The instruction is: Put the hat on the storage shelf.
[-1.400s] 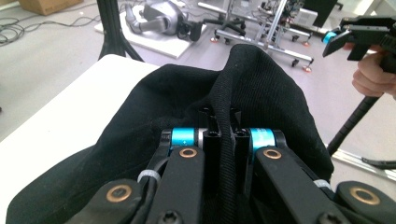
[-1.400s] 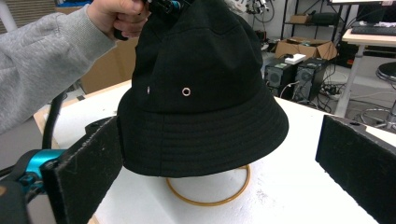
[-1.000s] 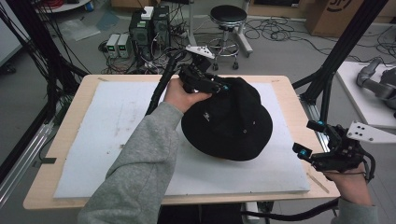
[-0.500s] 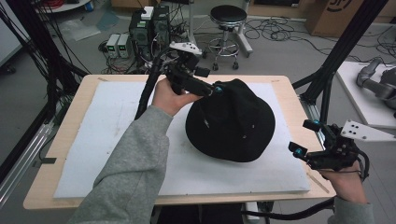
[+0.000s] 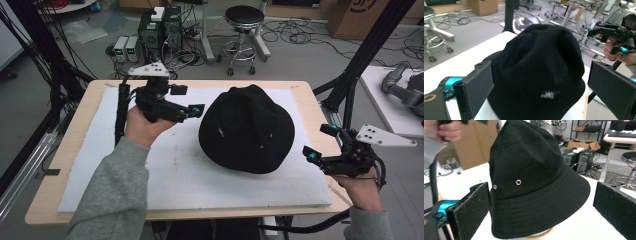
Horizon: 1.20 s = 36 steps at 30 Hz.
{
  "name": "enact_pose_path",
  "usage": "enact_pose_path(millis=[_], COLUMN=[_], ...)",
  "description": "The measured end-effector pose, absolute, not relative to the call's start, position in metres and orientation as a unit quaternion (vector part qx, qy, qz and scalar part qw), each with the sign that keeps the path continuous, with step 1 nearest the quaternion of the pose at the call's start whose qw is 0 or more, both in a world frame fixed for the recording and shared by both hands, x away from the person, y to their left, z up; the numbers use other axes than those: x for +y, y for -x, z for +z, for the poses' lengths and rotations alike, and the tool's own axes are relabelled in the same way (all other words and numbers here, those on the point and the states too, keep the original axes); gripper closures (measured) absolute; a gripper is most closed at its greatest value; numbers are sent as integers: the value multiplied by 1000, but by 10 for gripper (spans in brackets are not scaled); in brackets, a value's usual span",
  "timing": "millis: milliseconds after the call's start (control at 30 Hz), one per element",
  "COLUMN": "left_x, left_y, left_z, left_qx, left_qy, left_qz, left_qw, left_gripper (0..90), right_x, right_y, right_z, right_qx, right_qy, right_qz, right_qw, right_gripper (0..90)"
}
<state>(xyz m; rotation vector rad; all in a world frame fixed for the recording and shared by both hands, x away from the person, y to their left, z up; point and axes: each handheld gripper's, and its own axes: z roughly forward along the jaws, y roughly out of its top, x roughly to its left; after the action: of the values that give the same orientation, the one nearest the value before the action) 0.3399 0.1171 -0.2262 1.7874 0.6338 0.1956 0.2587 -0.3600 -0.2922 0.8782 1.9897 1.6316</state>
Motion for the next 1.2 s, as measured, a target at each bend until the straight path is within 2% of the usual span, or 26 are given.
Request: enact_pose_path(millis=[467,833,1200], left_x=[169,186,199], left_y=[-305,-285,-279], left_z=[-254,-281,-306], left_qx=[301,320,343], left_qy=[-743,-730,-717], left_qz=[112,137,129], left_qw=[587,589,593], left_gripper=[71,71,71], right_x=[-355,-349,-346], right_y=[-260,-258,-259], right_z=[-297,-297,-298], right_qx=[696,691,692], right_qy=[-335,-339,-336], right_qz=[593,590,592], right_qw=[228,242,240], right_gripper=[10,10,10])
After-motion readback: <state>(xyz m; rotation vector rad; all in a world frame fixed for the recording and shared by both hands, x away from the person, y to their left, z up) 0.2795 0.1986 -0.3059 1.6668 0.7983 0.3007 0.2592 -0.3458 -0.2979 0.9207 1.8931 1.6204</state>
